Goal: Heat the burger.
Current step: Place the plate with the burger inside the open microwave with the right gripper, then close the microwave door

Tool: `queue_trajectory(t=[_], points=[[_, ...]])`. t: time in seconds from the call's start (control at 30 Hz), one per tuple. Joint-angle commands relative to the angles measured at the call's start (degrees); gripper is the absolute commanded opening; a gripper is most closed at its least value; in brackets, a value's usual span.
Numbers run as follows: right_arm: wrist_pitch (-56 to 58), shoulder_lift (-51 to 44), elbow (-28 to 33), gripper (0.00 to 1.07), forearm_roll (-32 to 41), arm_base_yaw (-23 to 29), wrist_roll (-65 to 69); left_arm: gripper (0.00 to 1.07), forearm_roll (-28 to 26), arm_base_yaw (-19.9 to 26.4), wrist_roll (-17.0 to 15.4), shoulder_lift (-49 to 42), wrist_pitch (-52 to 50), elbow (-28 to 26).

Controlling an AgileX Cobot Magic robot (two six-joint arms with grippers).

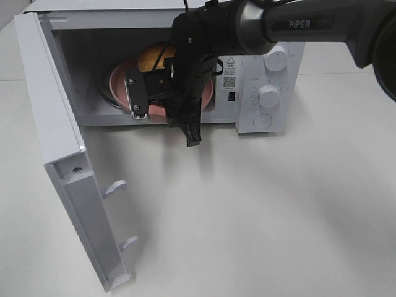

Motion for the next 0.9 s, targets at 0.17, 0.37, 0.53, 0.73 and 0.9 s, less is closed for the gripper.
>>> queue_trajectory(t=[0.17,0.37,0.53,0.73,0.9], points=[[-0.92,-0.40,-0.69,0.00,-0.17,-0.57,7.45,0.00,-0.17,-0.34,-0.23,-1.20,0.00,0.11],[-0.69,-0.40,-0.69,0.03,-0.17,-0.52,12.09,0.00,-0.17,-0.34,-0.23,-1.20,0.00,0.11],[0.86,-0.40,-0.69,0.14,0.06,-0.46,14.78,0.00,-0.17,-0.34,-0.23,-1.20,0.00,0.11],[1.55,-1.09,-0.69,0.39,0.97,-0.46,20.11,0.00,-0.17,-0.34,-0.23,-1.20,0.00,0.11],[1.49,-2.06,-0.69,0.53,1.09,-0.46,25.73,0.00,-0.17,-0.34,-0.23,-1.20,0.00,0.11]])
